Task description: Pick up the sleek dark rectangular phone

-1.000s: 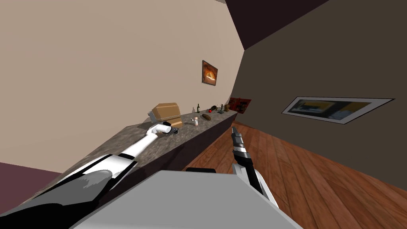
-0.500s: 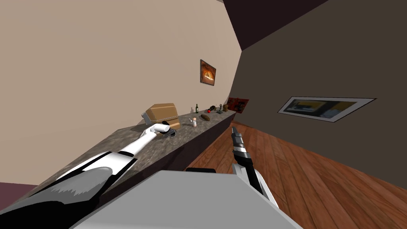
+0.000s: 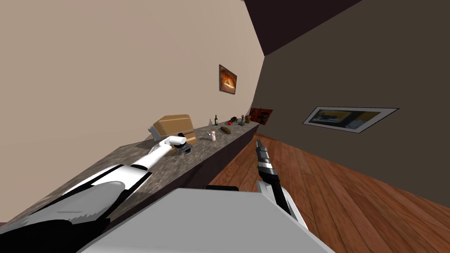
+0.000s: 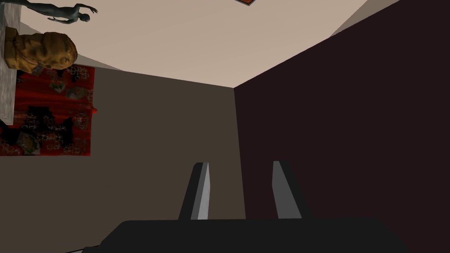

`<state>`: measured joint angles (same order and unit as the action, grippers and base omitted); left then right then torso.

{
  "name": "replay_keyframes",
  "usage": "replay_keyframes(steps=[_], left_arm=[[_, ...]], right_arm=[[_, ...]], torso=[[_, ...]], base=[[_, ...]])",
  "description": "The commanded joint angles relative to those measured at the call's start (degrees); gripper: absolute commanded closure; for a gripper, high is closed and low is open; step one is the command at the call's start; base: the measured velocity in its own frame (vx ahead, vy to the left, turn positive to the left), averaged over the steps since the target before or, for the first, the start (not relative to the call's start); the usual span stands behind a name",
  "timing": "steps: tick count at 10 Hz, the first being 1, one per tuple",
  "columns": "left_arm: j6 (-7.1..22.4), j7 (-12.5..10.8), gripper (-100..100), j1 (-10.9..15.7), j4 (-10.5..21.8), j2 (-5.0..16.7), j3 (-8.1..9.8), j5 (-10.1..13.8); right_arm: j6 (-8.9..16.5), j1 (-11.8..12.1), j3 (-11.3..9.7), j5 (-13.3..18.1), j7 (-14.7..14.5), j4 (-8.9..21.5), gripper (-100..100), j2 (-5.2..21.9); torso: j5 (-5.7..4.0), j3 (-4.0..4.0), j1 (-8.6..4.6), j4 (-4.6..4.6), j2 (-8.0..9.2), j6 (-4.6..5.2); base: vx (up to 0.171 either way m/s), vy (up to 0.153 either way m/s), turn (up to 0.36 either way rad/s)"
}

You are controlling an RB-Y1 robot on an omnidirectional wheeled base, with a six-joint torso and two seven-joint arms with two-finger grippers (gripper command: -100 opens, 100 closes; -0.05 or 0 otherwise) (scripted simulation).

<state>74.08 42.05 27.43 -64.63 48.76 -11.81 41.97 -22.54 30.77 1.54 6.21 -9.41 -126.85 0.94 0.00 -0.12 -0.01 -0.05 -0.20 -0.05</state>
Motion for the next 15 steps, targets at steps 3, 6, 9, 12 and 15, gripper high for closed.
replay_keyframes(steps=[3,6,9,12,15], left_arm=[[4.7,1.3,-100,0.9,2.4,0.9,-0.39,1.1],[6.2,1.8,-100,1.3,3.1,1.5,-0.45,1.7],[5.3,0.6,-100,2.4,6.3,0.3,-0.24,0.3],[4.3,-0.7,-100,3.4,9.4,-0.9,-0.02,-1.1],[3.2,-2.0,-100,4.5,12.5,-2.2,0.20,-2.5]], right_arm=[[0.0,0.0,0.0,0.0,0.0,0.0,0,0.0],[0.0,0.0,0.0,0.0,0.0,0.0,0,0.0],[0.0,0.0,0.0,0.0,0.0,0.0,0,0.0],[0.0,0.0,0.0,0.0,0.0,0.0,0,0.0],[0.0,0.0,0.0,0.0,0.0,0.0,0,0.0]], torso=[[0.00,0.02,-0.02,0.00,0.05,-0.02],[-0.01,0.02,-0.04,0.01,0.05,-0.02],[0.03,0.17,0.13,0.06,0.32,0.03],[0.06,0.33,0.23,0.12,0.58,-0.02],[0.06,0.30,0.25,0.11,0.52,-0.03]], base=[[0.051,-0.004,-0.037],[0.041,-0.005,-0.034],[-0.042,0.045,-0.139],[-0.091,0.066,-0.151],[-0.073,0.065,-0.154]])
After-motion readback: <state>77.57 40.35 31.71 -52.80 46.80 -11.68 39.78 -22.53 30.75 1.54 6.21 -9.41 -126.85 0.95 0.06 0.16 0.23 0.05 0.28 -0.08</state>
